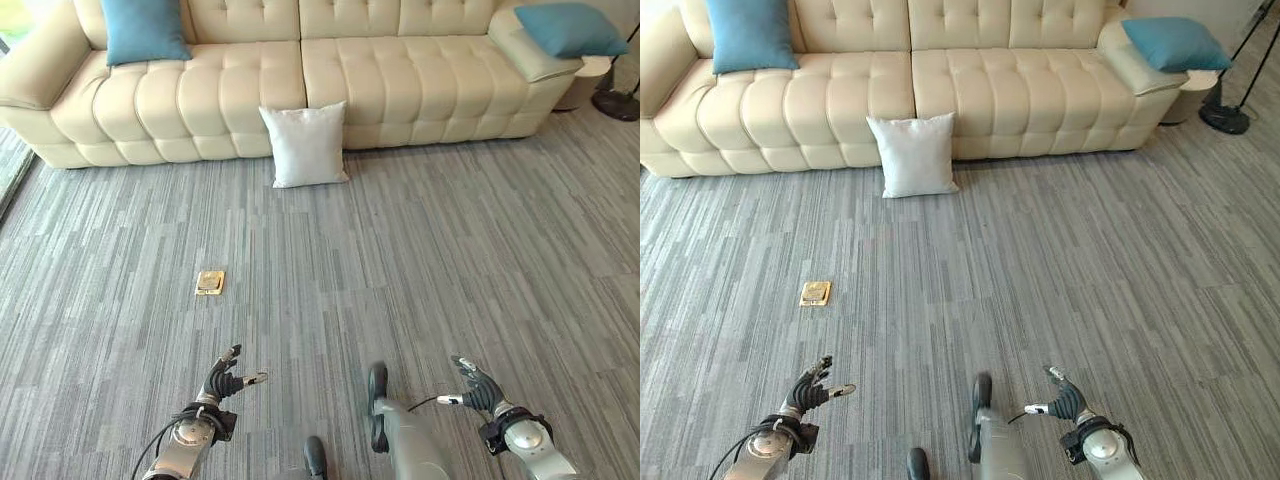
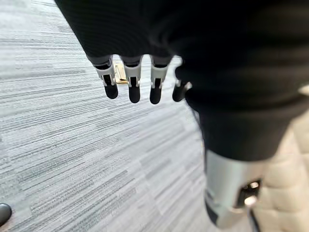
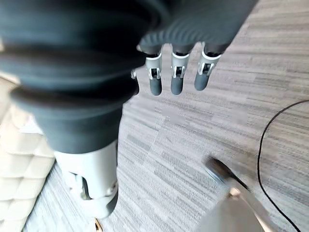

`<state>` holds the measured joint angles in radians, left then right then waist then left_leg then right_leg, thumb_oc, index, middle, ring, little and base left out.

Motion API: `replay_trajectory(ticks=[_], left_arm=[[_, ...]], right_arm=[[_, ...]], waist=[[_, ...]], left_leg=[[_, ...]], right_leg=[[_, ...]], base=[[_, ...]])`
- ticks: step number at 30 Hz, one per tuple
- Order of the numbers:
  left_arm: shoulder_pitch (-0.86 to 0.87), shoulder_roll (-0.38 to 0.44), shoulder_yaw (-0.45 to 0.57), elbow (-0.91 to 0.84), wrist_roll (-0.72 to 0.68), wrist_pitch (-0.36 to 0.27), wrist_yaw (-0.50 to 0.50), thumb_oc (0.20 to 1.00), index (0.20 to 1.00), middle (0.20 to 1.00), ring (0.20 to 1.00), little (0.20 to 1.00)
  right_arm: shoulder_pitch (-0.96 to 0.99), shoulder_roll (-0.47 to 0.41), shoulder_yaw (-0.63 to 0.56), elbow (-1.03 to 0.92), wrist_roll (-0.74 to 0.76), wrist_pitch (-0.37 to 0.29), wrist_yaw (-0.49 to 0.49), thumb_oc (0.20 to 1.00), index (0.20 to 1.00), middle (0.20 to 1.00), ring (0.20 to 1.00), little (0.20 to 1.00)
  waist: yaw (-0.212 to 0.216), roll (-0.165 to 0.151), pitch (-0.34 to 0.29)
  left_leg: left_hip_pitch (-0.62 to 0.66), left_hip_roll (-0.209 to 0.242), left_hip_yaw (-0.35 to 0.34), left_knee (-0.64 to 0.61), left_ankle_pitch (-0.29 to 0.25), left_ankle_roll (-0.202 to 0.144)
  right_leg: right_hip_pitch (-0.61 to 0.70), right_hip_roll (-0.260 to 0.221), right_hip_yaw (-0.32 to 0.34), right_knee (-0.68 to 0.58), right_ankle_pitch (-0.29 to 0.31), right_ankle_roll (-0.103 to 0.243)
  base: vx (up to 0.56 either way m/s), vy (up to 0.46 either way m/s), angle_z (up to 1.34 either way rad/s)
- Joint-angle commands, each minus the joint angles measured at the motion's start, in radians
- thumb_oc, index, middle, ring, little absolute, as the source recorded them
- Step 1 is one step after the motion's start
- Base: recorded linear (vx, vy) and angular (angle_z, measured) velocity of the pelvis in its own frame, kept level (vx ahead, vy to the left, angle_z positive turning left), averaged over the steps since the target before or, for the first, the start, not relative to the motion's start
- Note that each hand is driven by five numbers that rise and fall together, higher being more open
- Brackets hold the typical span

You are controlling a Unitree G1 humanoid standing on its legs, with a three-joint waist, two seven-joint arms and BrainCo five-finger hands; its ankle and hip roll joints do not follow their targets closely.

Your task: Pick up all the scattered cushions and arrange them neatly on the sofa.

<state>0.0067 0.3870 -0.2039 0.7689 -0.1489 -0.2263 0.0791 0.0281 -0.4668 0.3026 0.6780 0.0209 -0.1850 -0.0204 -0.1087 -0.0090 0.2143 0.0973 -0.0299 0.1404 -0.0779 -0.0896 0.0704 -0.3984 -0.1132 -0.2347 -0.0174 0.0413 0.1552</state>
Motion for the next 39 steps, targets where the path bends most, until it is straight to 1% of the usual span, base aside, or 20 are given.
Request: replay_trajectory(ticks=[1,2,3,4,5,7,12,16,18,20,22,24,25,26,27,29,30,34,35,39], left_arm=[[0.011,0.008,-0.011,-0.044,-0.009,-0.026,0.004,1.000,1.000,1.000,1.000,1.000],[0.012,0.003,-0.015,-0.043,-0.011,-0.025,0.002,1.000,1.000,1.000,1.000,1.000],[0.003,-0.013,-0.041,-0.029,-0.010,-0.026,-0.001,1.000,1.000,1.000,1.000,1.000],[0.005,-0.014,-0.052,-0.038,-0.005,-0.026,-0.006,1.000,1.000,1.000,1.000,1.000],[-0.006,-0.018,-0.062,-0.039,-0.010,-0.025,-0.009,1.000,1.000,1.000,1.000,1.000],[-0.026,-0.024,-0.076,-0.030,-0.021,-0.025,-0.008,1.000,1.000,1.000,1.000,1.000],[-0.028,-0.011,-0.084,-0.050,-0.016,-0.026,-0.010,1.000,1.000,1.000,1.000,1.000],[-0.019,0.001,-0.066,-0.049,-0.019,-0.021,-0.006,1.000,1.000,1.000,1.000,1.000],[-0.007,-0.003,-0.054,-0.031,-0.030,-0.015,0.001,1.000,1.000,1.000,1.000,1.000],[0.007,-0.006,-0.047,-0.020,-0.031,-0.014,0.000,1.000,1.000,1.000,1.000,1.000],[0.011,-0.008,-0.046,-0.011,-0.020,-0.011,-0.005,1.000,1.000,1.000,1.000,1.000],[0.006,-0.007,-0.047,-0.001,-0.008,-0.010,-0.005,1.000,1.000,1.000,1.000,1.000],[0.005,-0.007,-0.047,-0.001,-0.008,-0.010,-0.005,1.000,1.000,1.000,1.000,1.000],[-0.009,-0.002,-0.052,-0.006,-0.005,-0.010,-0.005,1.000,1.000,1.000,1.000,1.000],[-0.021,0.003,-0.054,-0.006,-0.006,-0.009,-0.002,1.000,1.000,1.000,1.000,1.000],[-0.040,0.004,-0.056,0.010,-0.006,-0.007,0.004,1.000,1.000,1.000,1.000,1.000],[-0.046,0.005,-0.055,0.019,-0.004,-0.009,0.009,1.000,1.000,1.000,1.000,1.000],[-0.049,0.003,-0.056,0.022,-0.010,-0.012,0.006,1.000,1.000,1.000,1.000,1.000],[-0.052,-0.002,-0.065,0.029,-0.011,-0.011,0.006,1.000,1.000,1.000,1.000,1.000],[-0.055,-0.017,-0.072,0.059,0.012,-0.007,0.009,1.000,1.000,1.000,1.000,1.000]], right_arm=[[-0.004,-0.039,-0.024,-0.023,0.017,-0.013,-0.011,1.000,1.000,1.000,1.000,1.000],[0.001,-0.038,-0.028,-0.033,0.019,-0.011,-0.008,1.000,1.000,1.000,1.000,1.000],[0.028,-0.050,-0.043,-0.047,0.034,-0.024,-0.011,1.000,1.000,1.000,1.000,1.000],[0.040,-0.054,-0.049,-0.057,0.042,-0.027,-0.006,1.000,1.000,1.000,1.000,1.000],[0.036,-0.058,-0.050,-0.050,0.049,-0.027,-0.012,1.000,1.000,1.000,1.000,1.000],[0.026,-0.056,-0.049,-0.037,0.058,-0.026,-0.021,1.000,1.000,1.000,1.000,1.000],[0.020,-0.057,-0.054,-0.034,0.061,-0.025,-0.031,1.000,1.000,1.000,1.000,1.000],[0.013,-0.042,-0.054,-0.013,0.059,-0.025,-0.044,1.000,1.000,1.000,1.000,1.000],[0.010,-0.034,-0.048,0.016,0.047,-0.020,-0.052,1.000,1.000,1.000,1.000,1.000],[0.013,-0.029,-0.046,0.024,0.038,-0.019,-0.045,1.000,1.000,1.000,1.000,1.000],[0.020,-0.020,-0.047,0.028,0.030,-0.014,-0.039,1.000,1.000,1.000,1.000,1.000],[0.024,-0.004,-0.051,0.039,0.030,-0.014,-0.034,1.000,1.000,1.000,1.000,1.000],[0.024,-0.004,-0.051,0.039,0.030,-0.014,-0.034,1.000,1.000,1.000,1.000,1.000],[0.011,0.006,-0.043,0.036,0.029,-0.011,-0.029,1.000,1.000,1.000,1.000,1.000],[-0.003,0.010,-0.036,0.027,0.028,-0.009,-0.028,1.000,1.000,1.000,1.000,1.000],[-0.022,0.021,-0.024,0.022,0.026,-0.008,-0.029,1.000,1.000,1.000,1.000,1.000],[-0.028,0.024,-0.016,0.015,0.021,-0.008,-0.029,1.000,1.000,1.000,1.000,1.000],[-0.029,0.021,-0.008,0.013,0.018,-0.004,-0.025,1.000,1.000,1.000,1.000,1.000],[-0.031,0.018,-0.005,0.019,0.024,-0.003,-0.026,1.000,1.000,1.000,1.000,1.000],[-0.022,0.009,-0.002,0.053,0.017,0.002,-0.033,1.000,1.000,1.000,1.000,1.000]], waist=[[-0.028,0.009,-0.004],[-0.032,0.007,-0.006],[-0.048,0.022,-0.009],[-0.056,0.028,-0.016],[-0.062,0.031,-0.017],[-0.056,0.021,-0.006],[-0.024,-0.021,-0.007],[0.023,-0.035,0.000],[0.045,-0.047,-0.006],[0.054,-0.042,-0.019],[0.057,-0.049,-0.035],[0.055,-0.063,-0.055],[0.057,-0.060,-0.057],[0.052,-0.068,-0.056],[0.048,-0.067,-0.049],[0.043,-0.056,-0.040],[0.038,-0.053,-0.035],[0.019,-0.032,-0.029],[-0.002,-0.029,-0.018],[-0.020,-0.042,-0.017]], left_leg=[[0.159,-0.037,-0.067,0.066,-0.107,-0.077],[0.146,-0.037,-0.073,0.101,-0.093,-0.088],[0.111,-0.011,-0.066,0.202,-0.031,-0.148],[0.103,0.006,-0.057,0.235,-0.001,-0.170],[0.070,0.031,-0.032,0.323,0.068,-0.206],[0.004,0.065,0.017,0.375,0.090,-0.200],[-0.157,0.078,0.089,0.293,-0.004,-0.135],[-0.274,0.140,0.104,0.150,0.147,-0.164],[-0.318,0.178,0.107,0.073,0.199,-0.179],[-0.305,0.182,0.110,0.072,0.213,-0.180],[-0.294,0.161,0.113,0.104,0.205,-0.166],[-0.276,0.128,0.122,0.125,0.175,-0.140],[-0.279,0.131,0.123,0.125,0.177,-0.141],[-0.244,0.095,0.130,0.125,0.142,-0.105],[-0.224,0.082,0.131,0.127,0.123,-0.086],[-0.180,0.068,0.137,0.125,0.093,-0.065],[-0.147,0.056,0.135,0.117,0.076,-0.058],[-0.095,0.041,0.116,0.093,0.055,-0.058],[-0.070,0.031,0.094,0.095,0.038,-0.060],[-0.025,0.003,0.063,0.112,-0.006,-0.069]], right_leg=[[0.065,0.017,0.038,0.125,0.036,0.001],[0.069,0.021,0.048,0.138,0.043,-0.007],[0.098,0.049,0.054,0.159,0.019,-0.042],[0.114,0.059,0.048,0.164,-0.002,-0.059],[0.146,0.074,0.042,0.168,-0.037,-0.084],[0.194,0.072,0.047,0.161,-0.074,-0.098],[0.282,0.053,0.063,0.129,-0.124,-0.093],[0.385,0.083,0.084,0.107,-0.165,-0.093],[0.455,0.087,0.112,0.097,-0.186,-0.082],[0.499,0.092,0.135,0.102,-0.206,-0.075],[0.528,0.072,0.150,0.128,-0.212,-0.065],[0.506,0.037,0.163,0.213,-0.158,-0.033],[0.503,0.040,0.165,0.212,-0.155,-0.034],[0.441,0.012,0.187,0.362,-0.054,0.006],[0.401,0.003,0.196,0.440,-0.002,0.017],[0.343,-0.012,0.185,0.538,0.039,0.023],[0.319,-0.026,0.167,0.554,0.032,0.018],[0.250,-0.002,0.131,0.495,-0.017,-0.007],[0.204,0.035,0.116,0.420,-0.066,-0.023],[0.193,0.053,0.076,0.256,-0.069,-0.027]], base=[[0.50,-0.238,0.68],[0.61,-0.429,0.80],[0.43,-0.384,0.86],[0.52,-0.450,1.03],[0.36,-0.278,0.61],[0.29,-0.196,0.14],[0.26,-0.075,0.09],[0.33,-0.028,-0.28],[0.53,0.091,-0.69],[0.52,0.184,-0.64],[0.43,0.195,-0.54],[0.30,0.165,-0.27],[0.29,0.225,0.19],[0.26,0.232,0.19],[0.35,0.290,0.16],[0.25,0.186,0.25],[0.18,0.124,0.31],[0.29,0.088,0.05],[0.25,-0.006,-0.03],[0.27,-0.054,0.39]])
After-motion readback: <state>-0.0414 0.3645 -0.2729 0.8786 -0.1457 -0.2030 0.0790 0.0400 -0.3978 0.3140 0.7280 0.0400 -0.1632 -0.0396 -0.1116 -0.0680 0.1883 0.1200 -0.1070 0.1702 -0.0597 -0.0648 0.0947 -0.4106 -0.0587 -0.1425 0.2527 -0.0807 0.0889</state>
